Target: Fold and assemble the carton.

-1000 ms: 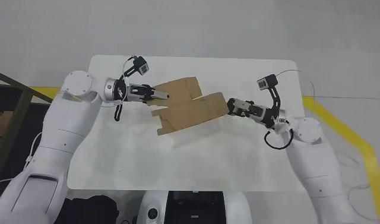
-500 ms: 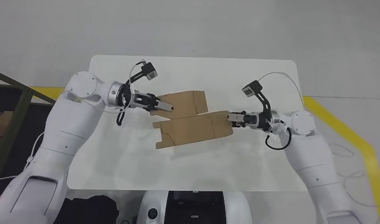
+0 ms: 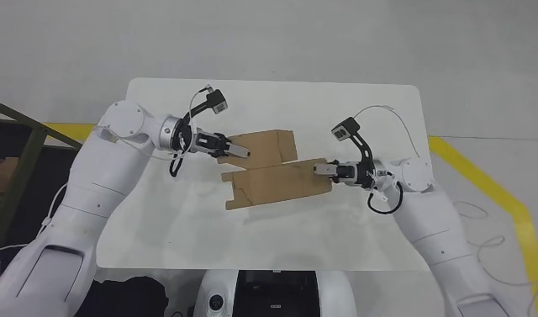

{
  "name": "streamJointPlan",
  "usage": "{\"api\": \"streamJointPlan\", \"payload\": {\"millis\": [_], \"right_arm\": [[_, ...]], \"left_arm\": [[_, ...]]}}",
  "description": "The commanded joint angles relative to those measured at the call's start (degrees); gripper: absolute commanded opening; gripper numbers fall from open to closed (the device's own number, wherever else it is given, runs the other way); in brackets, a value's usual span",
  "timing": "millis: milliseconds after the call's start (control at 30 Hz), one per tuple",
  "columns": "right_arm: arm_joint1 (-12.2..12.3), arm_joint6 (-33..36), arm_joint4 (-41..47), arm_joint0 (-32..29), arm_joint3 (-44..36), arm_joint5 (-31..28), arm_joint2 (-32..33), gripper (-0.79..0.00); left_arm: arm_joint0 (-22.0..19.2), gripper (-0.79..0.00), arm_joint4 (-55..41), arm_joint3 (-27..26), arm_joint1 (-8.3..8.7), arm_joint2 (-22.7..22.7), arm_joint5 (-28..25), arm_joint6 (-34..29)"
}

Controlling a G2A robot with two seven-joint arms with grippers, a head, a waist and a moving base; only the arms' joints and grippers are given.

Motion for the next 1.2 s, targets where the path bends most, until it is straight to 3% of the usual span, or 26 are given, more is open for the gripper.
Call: {"api": "streamJointPlan", "payload": {"millis": [0,500,533,600,633,667,700,833,1167], "right_arm": [[-0.01,-0.15,0.05,0.22,0.11,-0.15,-0.42,0.0],[0.46,-0.69,-3.86,0.84,-1.2,-0.25,-1.76,0.0],[0.51,-0.94,-4.24,0.77,-1.4,-0.08,-1.71,-0.046],[0.61,-1.24,-4.64,0.62,-1.79,0.16,-1.66,-0.262],[0.65,-1.55,-4.68,0.57,-1.82,0.3,-1.57,-0.292],[0.69,-1.66,-4.76,0.53,-1.88,0.39,-1.56,-0.4],[0.72,-1.69,-4.83,0.51,-1.92,0.46,-1.56,-0.434],[0.84,-1.98,-5.12,0.46,-1.99,0.61,-1.59,-0.502],[1.1,-2.12,-5.8,0.54,-2.14,1.07,-1.89,-0.573]], "left_arm": [[-0.16,-0.785,0.13,0.17,-0.08,0.26,-0.04,0.16],[-0.94,-0.785,1.54,1.69,-0.41,1.34,0.09,1.08],[-0.97,-0.785,1.52,1.73,-0.42,1.36,0.08,1.06],[-1.03,-0.785,1.6,1.78,-0.43,1.43,0.19,0.88],[-1.05,-0.785,1.59,1.81,-0.44,1.43,0.18,0.86],[-1.05,-0.785,1.59,1.83,-0.44,1.44,0.17,0.85],[-1.06,-0.785,1.67,1.83,-0.45,1.5,0.25,0.75],[-1.11,-0.785,1.74,1.9,-0.47,1.58,0.36,0.73],[-1.15,-0.785,2.11,1.79,-0.48,1.54,0.31,0.92]]}}
